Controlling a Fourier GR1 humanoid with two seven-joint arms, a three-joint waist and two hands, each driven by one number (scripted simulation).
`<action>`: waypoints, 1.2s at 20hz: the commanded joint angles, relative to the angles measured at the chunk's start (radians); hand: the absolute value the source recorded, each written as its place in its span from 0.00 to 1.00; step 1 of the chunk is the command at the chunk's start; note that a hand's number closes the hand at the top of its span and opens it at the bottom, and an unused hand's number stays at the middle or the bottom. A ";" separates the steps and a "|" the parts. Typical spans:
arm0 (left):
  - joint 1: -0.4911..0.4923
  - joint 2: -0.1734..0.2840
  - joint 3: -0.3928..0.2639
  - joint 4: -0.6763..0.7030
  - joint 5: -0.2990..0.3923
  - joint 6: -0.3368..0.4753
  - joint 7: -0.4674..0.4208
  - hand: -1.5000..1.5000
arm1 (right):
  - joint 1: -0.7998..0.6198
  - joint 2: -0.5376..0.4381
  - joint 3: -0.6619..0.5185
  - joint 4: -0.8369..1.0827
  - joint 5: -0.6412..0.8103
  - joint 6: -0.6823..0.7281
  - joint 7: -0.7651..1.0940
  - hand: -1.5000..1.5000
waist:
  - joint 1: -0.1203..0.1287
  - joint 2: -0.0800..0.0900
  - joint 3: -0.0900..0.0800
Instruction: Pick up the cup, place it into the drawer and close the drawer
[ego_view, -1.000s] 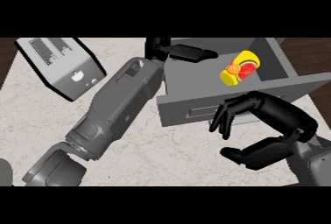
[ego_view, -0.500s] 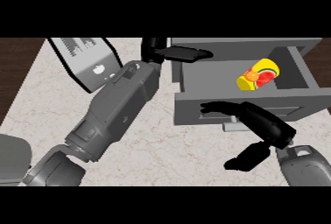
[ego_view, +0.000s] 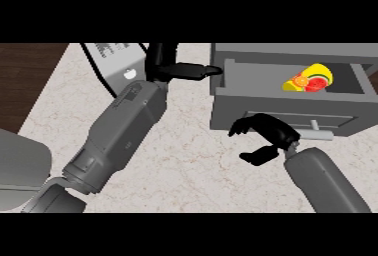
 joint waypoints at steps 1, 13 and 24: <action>0.089 0.013 -0.013 -0.059 -0.002 -0.036 0.004 0.00 | -0.092 0.042 -0.019 0.276 0.066 -0.104 -0.118 1.00 | 0.032 0.003 0.001; 0.187 0.111 -0.009 -0.185 0.021 -0.133 0.054 0.00 | -0.448 -0.069 -0.299 0.621 -0.045 -0.187 -0.285 1.00 | 0.104 0.028 0.004; 0.234 0.139 -0.039 -0.232 0.006 -0.184 0.065 0.00 | -0.495 -0.128 -0.358 0.634 -0.098 -0.157 -0.260 1.00 | 0.141 0.041 0.004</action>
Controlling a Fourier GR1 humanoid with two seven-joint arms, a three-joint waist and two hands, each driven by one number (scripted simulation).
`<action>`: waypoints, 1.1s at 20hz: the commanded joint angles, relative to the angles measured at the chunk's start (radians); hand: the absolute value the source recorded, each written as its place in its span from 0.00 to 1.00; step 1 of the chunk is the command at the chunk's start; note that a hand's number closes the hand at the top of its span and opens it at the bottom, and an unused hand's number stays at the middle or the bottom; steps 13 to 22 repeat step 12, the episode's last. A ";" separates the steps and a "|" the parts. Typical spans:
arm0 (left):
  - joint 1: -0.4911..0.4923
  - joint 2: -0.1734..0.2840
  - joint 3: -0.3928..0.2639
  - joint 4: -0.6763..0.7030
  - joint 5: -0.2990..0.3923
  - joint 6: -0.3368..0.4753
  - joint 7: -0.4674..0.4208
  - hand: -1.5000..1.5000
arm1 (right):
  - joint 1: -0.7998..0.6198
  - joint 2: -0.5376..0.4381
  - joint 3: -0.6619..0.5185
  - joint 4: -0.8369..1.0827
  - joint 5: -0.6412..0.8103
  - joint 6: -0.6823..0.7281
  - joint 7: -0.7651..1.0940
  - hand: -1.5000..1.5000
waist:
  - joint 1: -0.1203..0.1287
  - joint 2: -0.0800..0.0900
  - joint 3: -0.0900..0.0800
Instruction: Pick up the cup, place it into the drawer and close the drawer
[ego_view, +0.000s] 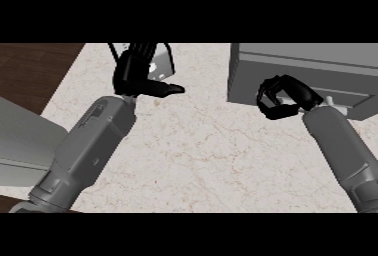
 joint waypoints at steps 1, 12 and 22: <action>0.013 0.029 0.001 -0.020 0.005 -0.028 0.018 0.00 | -0.164 -0.119 -0.090 0.050 -0.005 -0.083 0.077 1.00 | 0.042 0.015 -0.007; 0.048 0.027 -0.003 -0.047 0.015 -0.069 0.007 0.00 | -0.136 -0.161 -0.118 -0.008 -0.069 0.014 0.077 1.00 | 0.059 0.026 -0.008; 0.048 0.027 -0.003 -0.047 0.015 -0.069 0.007 0.00 | -0.136 -0.161 -0.118 -0.008 -0.069 0.014 0.077 1.00 | 0.059 0.026 -0.008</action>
